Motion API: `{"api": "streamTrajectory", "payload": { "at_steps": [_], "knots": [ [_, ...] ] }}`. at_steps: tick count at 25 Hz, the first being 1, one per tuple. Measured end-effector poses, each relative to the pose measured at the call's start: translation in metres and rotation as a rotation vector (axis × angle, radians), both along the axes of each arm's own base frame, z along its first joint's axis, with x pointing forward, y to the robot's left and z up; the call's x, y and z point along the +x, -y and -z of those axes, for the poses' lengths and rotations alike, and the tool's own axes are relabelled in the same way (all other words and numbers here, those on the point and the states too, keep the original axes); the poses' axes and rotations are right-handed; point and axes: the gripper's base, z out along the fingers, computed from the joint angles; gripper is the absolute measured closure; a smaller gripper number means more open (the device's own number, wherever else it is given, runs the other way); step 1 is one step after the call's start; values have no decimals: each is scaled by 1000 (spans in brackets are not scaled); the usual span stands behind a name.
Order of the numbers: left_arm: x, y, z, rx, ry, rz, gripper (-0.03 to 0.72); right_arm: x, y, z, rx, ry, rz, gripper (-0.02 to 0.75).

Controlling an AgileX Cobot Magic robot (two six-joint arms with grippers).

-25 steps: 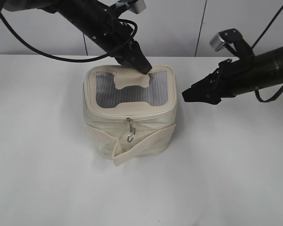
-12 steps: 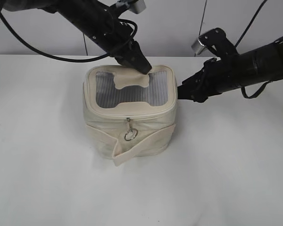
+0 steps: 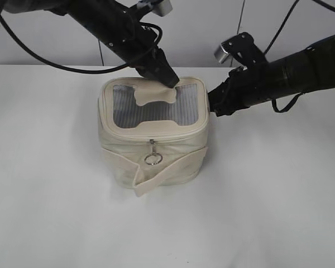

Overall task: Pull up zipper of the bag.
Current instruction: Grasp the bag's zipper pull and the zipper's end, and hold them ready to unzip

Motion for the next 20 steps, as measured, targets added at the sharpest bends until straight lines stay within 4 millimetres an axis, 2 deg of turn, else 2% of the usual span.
{"api": "streamTrajectory", "payload": {
  "at_steps": [2,4,11,16,20],
  "knots": [
    [0,0,0,0,1,-1,649,0,-3,-1,0,2,-3,643],
    [0,0,0,0,3,-3,649,-2,-4,0,-6,-15,-5,713],
    [-1,2,0,2,-1,-7,649,-14,2,-2,-19,-138,42,727],
    [-2,4,0,2,-6,-6,649,-42,17,-14,-10,-163,85,727],
    [-1,4,0,1,-14,-26,649,-62,19,-27,6,-176,44,728]
  ]
}}
